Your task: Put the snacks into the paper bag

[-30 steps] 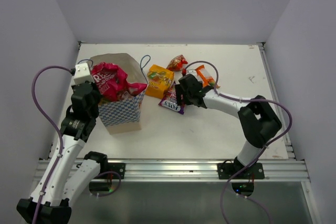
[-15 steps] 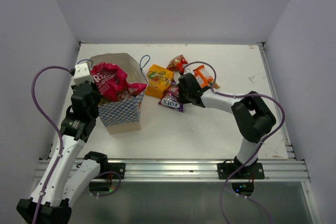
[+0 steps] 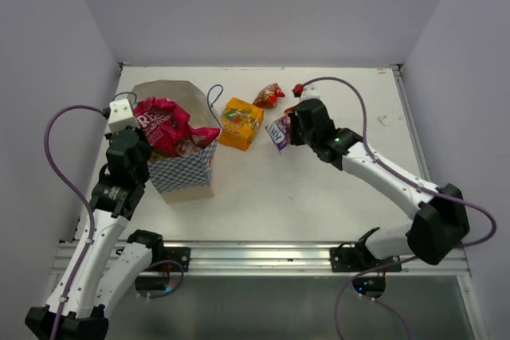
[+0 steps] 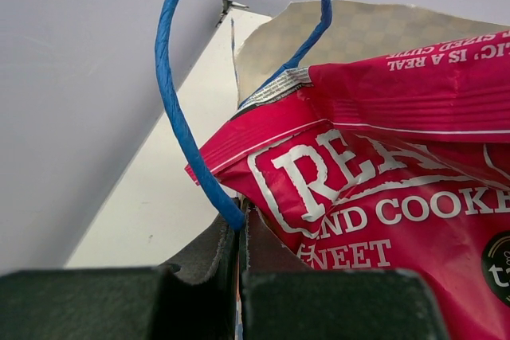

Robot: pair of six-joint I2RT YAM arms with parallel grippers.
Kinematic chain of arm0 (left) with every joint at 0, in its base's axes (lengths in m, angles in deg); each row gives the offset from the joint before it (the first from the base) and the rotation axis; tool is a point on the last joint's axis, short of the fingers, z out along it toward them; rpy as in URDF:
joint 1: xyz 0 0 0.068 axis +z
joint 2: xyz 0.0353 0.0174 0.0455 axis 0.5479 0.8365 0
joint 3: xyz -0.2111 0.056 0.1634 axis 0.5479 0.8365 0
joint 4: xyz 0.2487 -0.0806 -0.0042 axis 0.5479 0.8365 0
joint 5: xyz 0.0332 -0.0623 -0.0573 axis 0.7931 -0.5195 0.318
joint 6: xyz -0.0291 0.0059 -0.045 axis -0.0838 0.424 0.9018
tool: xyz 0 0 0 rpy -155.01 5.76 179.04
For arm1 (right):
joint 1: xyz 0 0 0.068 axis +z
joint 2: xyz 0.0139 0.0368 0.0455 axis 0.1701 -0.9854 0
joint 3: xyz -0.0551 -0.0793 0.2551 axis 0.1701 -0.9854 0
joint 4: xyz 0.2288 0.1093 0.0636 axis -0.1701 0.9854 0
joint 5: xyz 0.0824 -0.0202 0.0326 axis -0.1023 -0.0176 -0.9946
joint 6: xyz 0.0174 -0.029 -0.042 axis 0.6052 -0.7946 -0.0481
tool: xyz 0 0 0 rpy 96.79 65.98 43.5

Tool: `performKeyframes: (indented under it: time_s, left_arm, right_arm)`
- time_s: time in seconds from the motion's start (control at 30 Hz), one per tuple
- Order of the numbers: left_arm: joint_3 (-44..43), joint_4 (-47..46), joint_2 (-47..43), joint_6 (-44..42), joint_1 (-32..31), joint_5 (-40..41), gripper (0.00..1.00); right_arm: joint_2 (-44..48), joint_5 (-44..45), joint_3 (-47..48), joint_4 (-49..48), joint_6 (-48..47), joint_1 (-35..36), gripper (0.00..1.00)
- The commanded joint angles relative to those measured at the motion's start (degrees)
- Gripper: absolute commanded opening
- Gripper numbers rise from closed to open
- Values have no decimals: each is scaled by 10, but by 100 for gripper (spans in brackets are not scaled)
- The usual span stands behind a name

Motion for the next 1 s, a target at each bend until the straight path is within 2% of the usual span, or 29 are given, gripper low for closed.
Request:
performKeyframes:
  time_s: [0.0, 0.13, 0.27, 0.37, 0.43, 0.6, 0.97]
  left_arm:
    - [11, -22, -12, 0, -3, 25, 0]
    - [11, -20, -8, 0, -3, 20, 0]
    - [12, -22, -4, 0, -3, 12, 0]
    - [13, -22, -3, 0, -3, 10, 0]
    - [13, -24, -3, -1, -3, 9, 0]
    - [13, -25, 2, -2, -3, 3, 0]
    - [14, -33, -3, -2, -3, 6, 0]
  right_arm:
    - [104, 51, 113, 10, -45, -2, 0]
    - [103, 20, 246, 39, -66, -2, 0]
    - [69, -57, 356, 13, -63, 0, 0]
    - [41, -108, 402, -2, -46, 5, 0]
    - [26, -144, 433, -22, -43, 27, 0]
    - [-44, -164, 528, -4, -87, 109, 0]
    - [-135, -196, 560, 60, -94, 189, 0]
